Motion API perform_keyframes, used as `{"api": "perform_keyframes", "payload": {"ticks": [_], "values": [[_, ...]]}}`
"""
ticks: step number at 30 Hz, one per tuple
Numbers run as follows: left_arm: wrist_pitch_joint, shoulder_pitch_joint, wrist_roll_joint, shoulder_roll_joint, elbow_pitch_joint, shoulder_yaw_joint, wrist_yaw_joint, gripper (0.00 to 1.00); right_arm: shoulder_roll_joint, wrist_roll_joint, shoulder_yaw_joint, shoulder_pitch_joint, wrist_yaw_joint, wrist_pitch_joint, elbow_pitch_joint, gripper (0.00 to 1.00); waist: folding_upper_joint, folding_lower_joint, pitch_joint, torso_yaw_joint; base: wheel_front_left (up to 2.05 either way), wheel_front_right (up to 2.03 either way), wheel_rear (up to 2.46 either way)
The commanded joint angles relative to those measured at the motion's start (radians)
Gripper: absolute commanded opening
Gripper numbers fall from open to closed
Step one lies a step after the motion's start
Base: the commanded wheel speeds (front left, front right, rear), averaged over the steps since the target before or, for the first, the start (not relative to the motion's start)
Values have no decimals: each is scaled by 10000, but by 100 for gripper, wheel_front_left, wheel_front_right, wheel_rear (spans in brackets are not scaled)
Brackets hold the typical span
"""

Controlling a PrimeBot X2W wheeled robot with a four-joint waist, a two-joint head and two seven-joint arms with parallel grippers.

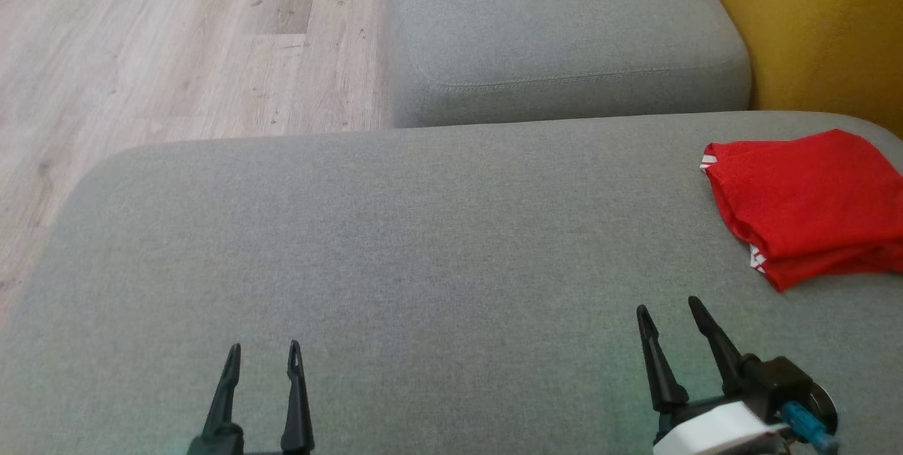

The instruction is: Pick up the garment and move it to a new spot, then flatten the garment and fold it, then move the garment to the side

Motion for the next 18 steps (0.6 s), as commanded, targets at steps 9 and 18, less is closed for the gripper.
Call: {"api": "perform_keyframes", "payload": {"ticks": [9,18], "values": [[-53,-466,188,-58,-287,496,-106,100,-37,195,339,-489,-9,-108,-161,100,-1,0,4,-258,0,0,0],[4,49,195,0,342,139,-101,0,2,272,139,90,0,16,373,0,-1,1,25,-388,0,0,0]]}}
